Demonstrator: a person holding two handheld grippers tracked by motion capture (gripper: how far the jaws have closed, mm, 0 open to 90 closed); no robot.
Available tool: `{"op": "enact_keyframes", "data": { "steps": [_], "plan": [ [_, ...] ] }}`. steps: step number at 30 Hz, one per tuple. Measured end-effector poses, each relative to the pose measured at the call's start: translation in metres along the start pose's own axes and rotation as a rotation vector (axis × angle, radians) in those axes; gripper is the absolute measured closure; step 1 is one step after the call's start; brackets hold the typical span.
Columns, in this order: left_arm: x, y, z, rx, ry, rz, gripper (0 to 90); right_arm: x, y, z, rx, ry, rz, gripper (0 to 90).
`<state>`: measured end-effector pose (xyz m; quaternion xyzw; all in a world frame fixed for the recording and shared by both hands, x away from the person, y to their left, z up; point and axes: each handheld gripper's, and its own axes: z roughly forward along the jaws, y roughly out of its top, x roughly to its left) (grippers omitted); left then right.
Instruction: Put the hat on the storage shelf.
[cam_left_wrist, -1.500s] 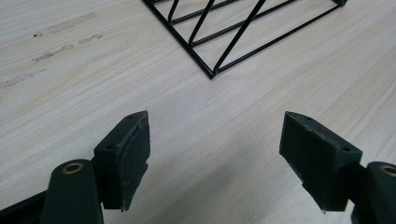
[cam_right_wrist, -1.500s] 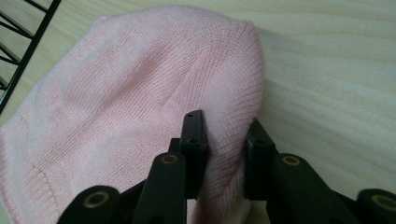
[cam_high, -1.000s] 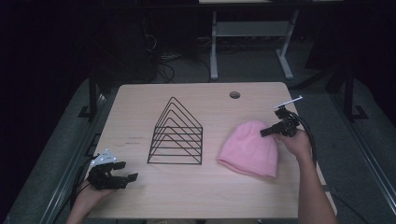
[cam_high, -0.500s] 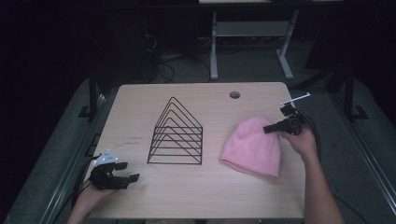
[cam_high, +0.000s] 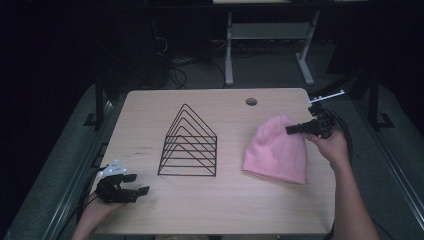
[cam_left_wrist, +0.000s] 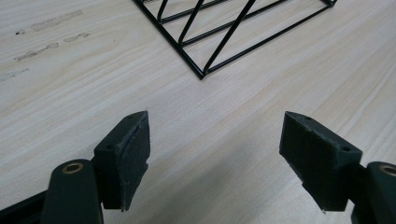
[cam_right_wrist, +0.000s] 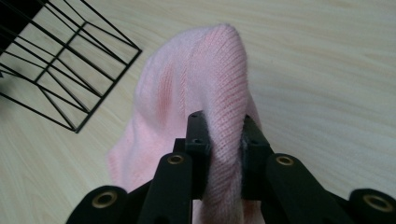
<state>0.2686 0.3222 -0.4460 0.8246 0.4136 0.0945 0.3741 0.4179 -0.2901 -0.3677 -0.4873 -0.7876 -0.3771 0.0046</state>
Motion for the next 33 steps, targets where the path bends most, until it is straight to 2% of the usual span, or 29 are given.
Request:
{"op": "enact_keyframes", "data": {
  "steps": [6,7,13,16,28,33],
  "plan": [
    [-0.001,0.002,-0.001,-0.007,0.000,-0.007,24.9,0.010,0.005,-0.018,-0.035,0.005,-0.032,77.9],
    [-0.001,0.002,-0.002,-0.004,-0.001,0.003,24.9,0.010,0.005,-0.018,-0.035,0.005,-0.032,77.9],
    [-0.001,0.004,-0.002,0.010,-0.029,0.004,24.9,0.016,0.008,-0.034,-0.065,-0.001,-0.060,78.0],
    [0.000,0.009,-0.005,0.015,-0.041,0.026,24.9,0.021,0.010,-0.044,-0.083,0.009,-0.074,78.0],
    [0.001,0.019,-0.018,0.032,-0.079,0.041,24.9,0.039,0.024,-0.066,-0.105,0.007,-0.114,78.0],
    [0.000,0.027,-0.024,0.033,-0.096,0.064,24.9,0.046,0.032,-0.076,-0.118,0.003,-0.135,78.0]
  ]
}}
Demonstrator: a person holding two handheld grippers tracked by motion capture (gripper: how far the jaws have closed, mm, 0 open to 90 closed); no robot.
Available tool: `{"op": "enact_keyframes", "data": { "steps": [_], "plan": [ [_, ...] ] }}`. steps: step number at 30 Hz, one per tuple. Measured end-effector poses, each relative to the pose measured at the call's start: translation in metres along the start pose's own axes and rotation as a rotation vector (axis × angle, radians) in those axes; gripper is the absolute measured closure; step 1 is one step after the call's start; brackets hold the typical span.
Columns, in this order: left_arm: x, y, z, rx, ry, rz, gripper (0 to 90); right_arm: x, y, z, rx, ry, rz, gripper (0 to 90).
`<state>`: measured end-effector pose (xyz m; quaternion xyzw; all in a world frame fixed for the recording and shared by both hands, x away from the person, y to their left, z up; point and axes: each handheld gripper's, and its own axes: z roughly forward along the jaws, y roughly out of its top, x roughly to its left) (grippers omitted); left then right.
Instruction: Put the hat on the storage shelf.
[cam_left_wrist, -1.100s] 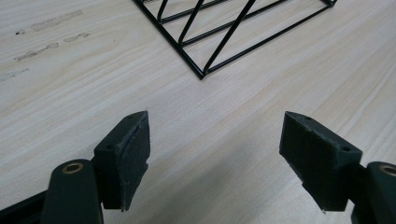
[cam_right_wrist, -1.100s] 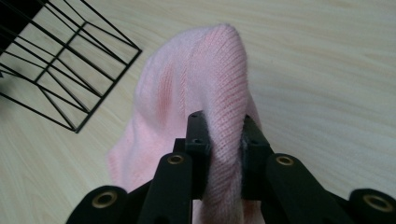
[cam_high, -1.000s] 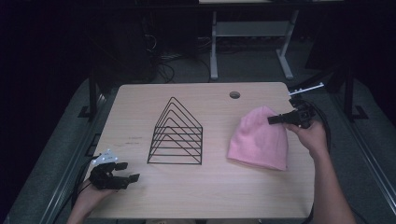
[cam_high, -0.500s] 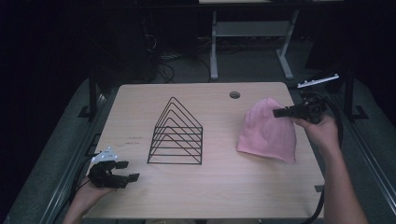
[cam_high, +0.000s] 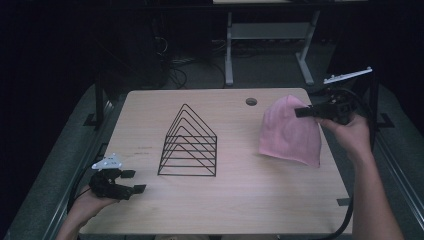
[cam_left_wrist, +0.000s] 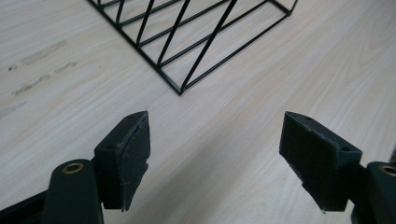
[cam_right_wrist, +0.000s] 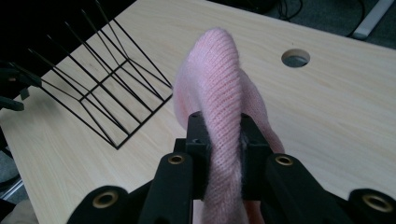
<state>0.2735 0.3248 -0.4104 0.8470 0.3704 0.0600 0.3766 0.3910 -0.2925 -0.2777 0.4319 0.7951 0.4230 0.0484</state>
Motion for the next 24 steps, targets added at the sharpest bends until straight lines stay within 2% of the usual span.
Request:
{"op": "enact_keyframes", "data": {
  "steps": [5,15,24],
  "plan": [
    [-0.004,0.012,-0.007,-0.014,-0.009,0.041,24.9,0.012,0.011,-0.008,-0.012,0.008,-0.037,78.0],
    [-0.009,0.034,-0.021,-0.017,-0.048,0.073,24.9,0.025,0.027,-0.019,-0.033,0.013,-0.070,78.0],
    [-0.012,0.061,-0.036,-0.014,-0.060,0.121,24.8,0.048,0.053,-0.025,-0.040,0.017,-0.128,78.0]
  ]
}}
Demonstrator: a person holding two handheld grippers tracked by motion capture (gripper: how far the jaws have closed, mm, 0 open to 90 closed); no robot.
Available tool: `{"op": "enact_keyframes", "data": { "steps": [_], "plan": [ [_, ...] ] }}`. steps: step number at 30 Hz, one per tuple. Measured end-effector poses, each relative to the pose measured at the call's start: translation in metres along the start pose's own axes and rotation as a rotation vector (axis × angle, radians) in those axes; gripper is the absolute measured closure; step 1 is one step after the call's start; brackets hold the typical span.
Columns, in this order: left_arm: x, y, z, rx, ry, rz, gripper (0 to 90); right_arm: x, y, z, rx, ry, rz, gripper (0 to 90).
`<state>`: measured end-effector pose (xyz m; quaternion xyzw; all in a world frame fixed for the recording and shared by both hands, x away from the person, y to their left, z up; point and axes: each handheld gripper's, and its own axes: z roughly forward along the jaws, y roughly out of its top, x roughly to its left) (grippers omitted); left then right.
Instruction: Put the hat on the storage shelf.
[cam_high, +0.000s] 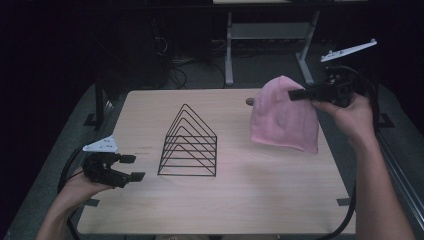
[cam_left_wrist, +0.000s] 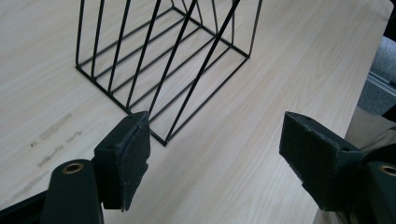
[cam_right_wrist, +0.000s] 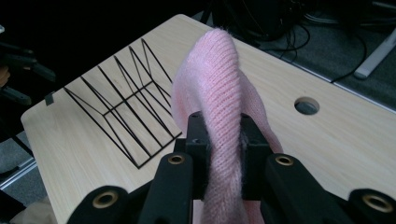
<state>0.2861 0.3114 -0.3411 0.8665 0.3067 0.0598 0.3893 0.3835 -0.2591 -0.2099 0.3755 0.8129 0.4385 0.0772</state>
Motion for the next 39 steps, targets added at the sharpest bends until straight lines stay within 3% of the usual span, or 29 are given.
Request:
{"op": "enact_keyframes", "data": {
  "steps": [7,15,28,39],
  "plan": [
    [-0.001,0.020,-0.007,0.000,-0.006,0.027,24.8,0.016,0.021,0.002,-0.004,0.014,-0.044,77.9],
    [-0.009,0.047,-0.010,0.000,-0.041,0.067,24.7,0.041,0.051,0.010,-0.006,0.054,-0.107,78.0],
    [-0.010,0.069,-0.012,0.013,-0.052,0.095,24.6,0.071,0.084,0.020,-0.008,0.093,-0.170,78.0],
    [-0.010,0.088,-0.013,0.004,-0.071,0.121,24.6,0.105,0.115,0.035,-0.022,0.163,-0.245,77.9]
  ]
}}
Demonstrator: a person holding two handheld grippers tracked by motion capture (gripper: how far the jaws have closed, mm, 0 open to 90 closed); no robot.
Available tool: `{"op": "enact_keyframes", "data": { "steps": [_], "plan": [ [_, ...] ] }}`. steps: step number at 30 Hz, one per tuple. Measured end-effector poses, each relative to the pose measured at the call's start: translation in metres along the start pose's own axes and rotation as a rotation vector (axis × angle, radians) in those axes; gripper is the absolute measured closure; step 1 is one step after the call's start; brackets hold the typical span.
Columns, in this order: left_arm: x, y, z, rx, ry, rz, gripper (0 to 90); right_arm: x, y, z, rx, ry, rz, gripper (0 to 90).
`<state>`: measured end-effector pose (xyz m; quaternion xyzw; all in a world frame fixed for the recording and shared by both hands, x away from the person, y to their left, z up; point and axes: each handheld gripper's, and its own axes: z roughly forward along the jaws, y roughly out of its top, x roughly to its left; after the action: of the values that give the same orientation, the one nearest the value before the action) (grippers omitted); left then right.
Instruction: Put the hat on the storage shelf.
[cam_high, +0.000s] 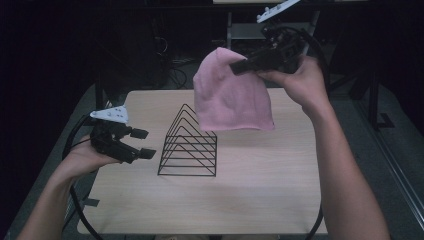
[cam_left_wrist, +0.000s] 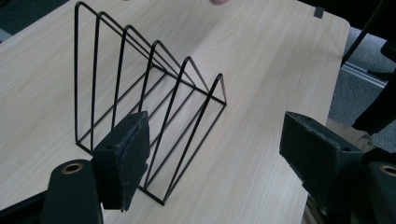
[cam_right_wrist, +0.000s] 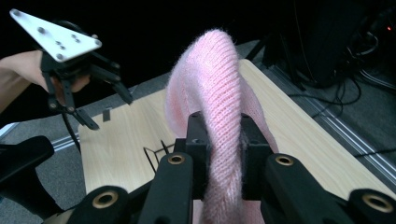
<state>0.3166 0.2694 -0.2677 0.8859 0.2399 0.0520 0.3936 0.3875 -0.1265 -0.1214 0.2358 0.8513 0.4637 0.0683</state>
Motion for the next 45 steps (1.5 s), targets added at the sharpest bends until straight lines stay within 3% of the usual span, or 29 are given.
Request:
{"op": "enact_keyframes", "data": {
  "steps": [7,13,25,33,36,42,44,45],
  "plan": [
    [0.004,0.007,-0.001,-0.027,-0.004,-0.002,23.6,0.011,0.016,0.013,-0.006,0.033,-0.029,77.9],
    [0.005,0.013,0.000,-0.025,0.008,0.007,23.4,0.017,0.023,0.023,-0.001,0.052,-0.049,77.8],
    [0.010,0.021,0.006,-0.038,0.002,-0.013,23.7,0.030,0.039,0.044,-0.001,0.097,-0.091,77.8],
    [0.014,0.026,0.005,-0.068,-0.024,-0.028,31.7,0.038,0.047,0.058,-0.001,0.126,-0.108,77.8],
    [0.017,0.026,0.004,-0.091,-0.015,-0.051,34.4,0.040,0.050,0.063,-0.002,0.137,-0.120,77.8],
    [0.024,0.025,0.000,-0.126,-0.046,-0.101,48.0,0.045,0.053,0.072,-0.011,0.160,-0.120,77.8],
    [0.025,0.025,-0.002,-0.130,-0.057,-0.100,57.5,0.046,0.055,0.075,-0.016,0.163,-0.127,77.8],
    [0.025,0.024,-0.002,-0.127,-0.056,-0.089,69.3,0.048,0.056,0.077,-0.018,0.169,-0.126,77.8]
  ]
}}
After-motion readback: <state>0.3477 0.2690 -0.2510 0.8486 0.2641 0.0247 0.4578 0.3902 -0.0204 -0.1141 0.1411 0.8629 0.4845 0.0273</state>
